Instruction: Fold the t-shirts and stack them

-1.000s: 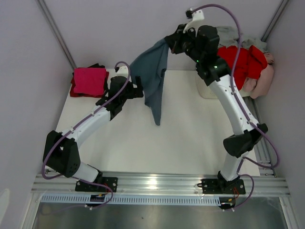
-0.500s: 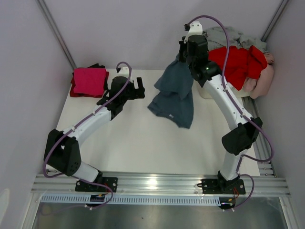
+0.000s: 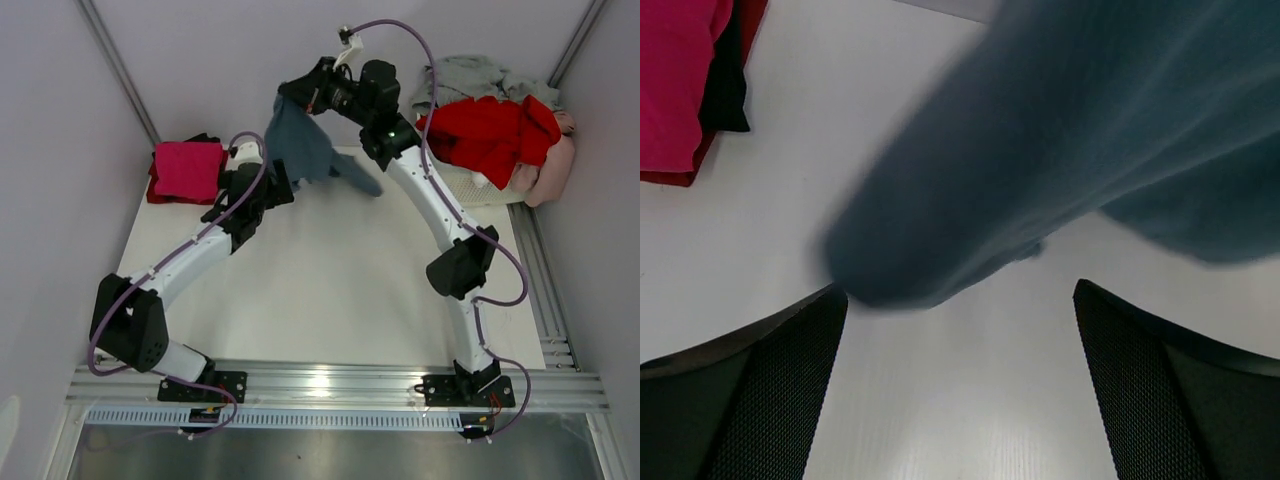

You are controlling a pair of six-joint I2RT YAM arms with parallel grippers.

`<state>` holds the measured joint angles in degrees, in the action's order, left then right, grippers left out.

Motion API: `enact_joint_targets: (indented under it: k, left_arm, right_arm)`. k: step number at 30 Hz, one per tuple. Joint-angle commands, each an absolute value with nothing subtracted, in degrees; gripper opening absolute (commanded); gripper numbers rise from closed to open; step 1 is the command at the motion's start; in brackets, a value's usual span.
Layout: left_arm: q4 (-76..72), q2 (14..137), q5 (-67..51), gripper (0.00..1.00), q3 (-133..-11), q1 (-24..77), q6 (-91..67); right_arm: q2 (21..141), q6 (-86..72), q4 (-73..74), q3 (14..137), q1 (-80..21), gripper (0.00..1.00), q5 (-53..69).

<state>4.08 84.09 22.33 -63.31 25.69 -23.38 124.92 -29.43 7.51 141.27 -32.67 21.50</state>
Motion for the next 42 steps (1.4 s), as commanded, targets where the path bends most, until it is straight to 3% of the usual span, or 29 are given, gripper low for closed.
enact_joint_targets:
  k: [1,4,5,7,8,9,12,13,14,16,17,28,39,42]
  left_arm:
    - [3.43,81.56,25.75,0.99,-62.49,25.31,-26.37]
    - [2.82,81.04,24.88,0.99,-61.79,25.31,-26.98]
    - [2.38,80.86,24.61,0.99,-61.44,25.31,-27.33]
    - [2.11,80.86,24.08,0.99,-61.26,25.31,-27.51]
    - [2.28,80.95,23.91,0.99,-61.17,25.4,-27.42]
    - [2.2,80.86,23.3,0.99,-61.0,25.4,-27.42]
    - [1.94,80.95,21.89,0.99,-60.38,25.4,-26.9]
    - [2.02,80.95,21.54,0.99,-60.21,25.49,-26.72]
    - [2.02,80.95,21.19,0.99,-59.94,25.58,-26.28]
    - [1.93,81.3,20.48,0.99,-59.5,25.75,-25.93]
    - [1.93,81.47,20.22,0.99,-59.5,25.84,-25.84]
    - [0.88,83.58,14.96,0.97,-60.56,26.19,-24.43]
    - [-5.62,100.09,-26.08,0.96,-68.63,29.71,-27.33]
    - [-4.31,108.0,-34.53,0.94,-77.49,30.41,-29.88]
  right_arm:
    - [112.98,-48.34,-21.21,141.89,-25.44,0.0,41.73]
    - [102.97,-69.25,-50.03,117.41,-12.99,0.0,36.77]
    - [101.27,-72.56,-53.93,105.68,-9.7,0.0,31.78]
    - [99.06,-75.58,-55.12,96.29,-3.81,0.0,28.93]
    - [97.05,-72.98,-50.58,92.33,0.92,0.0,28.22]
    - [95.9,-69.03,-30.09,87.59,2.88,0.0,24.47]
    - [95.62,-47.24,3.23,84.92,2.82,0.01,13.22]
    - [96.23,-44.94,4.38,82.21,2.38,0.09,15.01]
    - [96.5,-42.56,3.7,78.61,1.76,0.41,17.29]
    - [93.88,-42.28,-2.34,66.05,-2.7,0.71,14.26]
    - [92.56,-41.49,-4.37,63.31,-4.73,0.99,9.45]
    - [97.73,-28.14,4.75,79.1,-15.89,0.99,2.9]
    - [95.46,-20.15,-1.21,79.98,-21.35,0.99,-0.52]
    - [94.48,-14.36,0.69,82.61,-23.28,0.99,-8.06]
